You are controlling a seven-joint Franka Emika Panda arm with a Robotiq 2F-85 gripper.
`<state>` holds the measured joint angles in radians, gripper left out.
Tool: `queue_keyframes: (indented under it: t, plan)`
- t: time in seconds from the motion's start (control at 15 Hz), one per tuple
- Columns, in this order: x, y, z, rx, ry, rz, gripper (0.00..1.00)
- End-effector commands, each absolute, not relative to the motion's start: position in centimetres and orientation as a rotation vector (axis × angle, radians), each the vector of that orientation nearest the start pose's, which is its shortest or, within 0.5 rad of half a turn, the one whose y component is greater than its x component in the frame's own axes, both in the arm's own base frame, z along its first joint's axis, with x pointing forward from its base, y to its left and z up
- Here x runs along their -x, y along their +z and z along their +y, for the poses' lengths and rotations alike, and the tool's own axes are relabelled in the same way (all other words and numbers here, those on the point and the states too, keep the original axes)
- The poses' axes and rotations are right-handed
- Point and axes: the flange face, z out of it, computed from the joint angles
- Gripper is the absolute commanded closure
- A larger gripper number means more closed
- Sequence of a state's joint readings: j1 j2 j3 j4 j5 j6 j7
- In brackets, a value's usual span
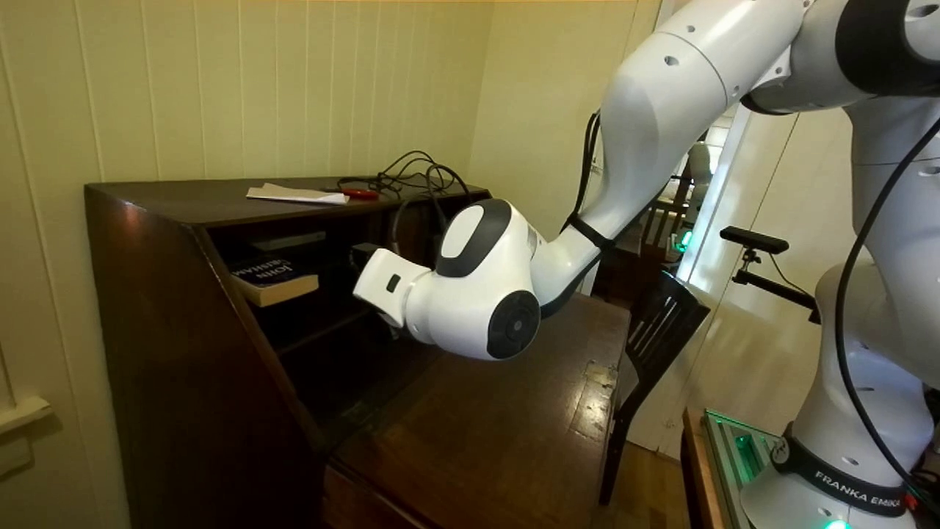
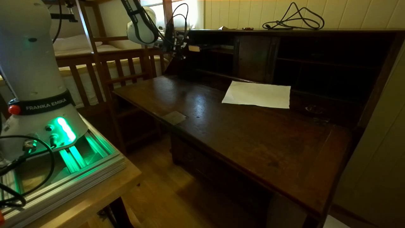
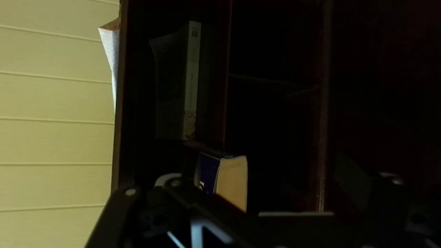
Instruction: Take the book on the shelf and place it on the top
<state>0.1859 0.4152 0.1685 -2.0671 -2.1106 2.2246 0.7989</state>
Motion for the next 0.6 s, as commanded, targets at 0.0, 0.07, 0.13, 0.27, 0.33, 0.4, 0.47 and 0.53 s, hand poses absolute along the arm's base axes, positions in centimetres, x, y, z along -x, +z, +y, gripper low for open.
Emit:
queue_keyframes:
  t: [0.0,0.07,0.13,0.27,0.33,0.4,0.47,0.53]
  plan:
    - [-57.2,24.1,18.2,-1.519,0.693,1.152,0.00]
    - [-57.2,24.1,18.3,-1.519,0.695,1.152,0.00]
    - [-57.2,24.1,18.3,-1.519,0.695,1.153,0.00]
    - [-58.0,23.8,18.4,-1.483,0.731,1.134,0.00]
    - [-58.5,23.6,18.4,-1.475,0.734,1.136,0.00]
    - [-59.0,23.5,18.3,-1.457,0.743,1.142,0.00]
    - [-59.4,23.4,18.3,-1.443,0.750,1.148,0.00]
    - [-60.0,23.3,18.3,-1.431,0.752,1.150,0.00]
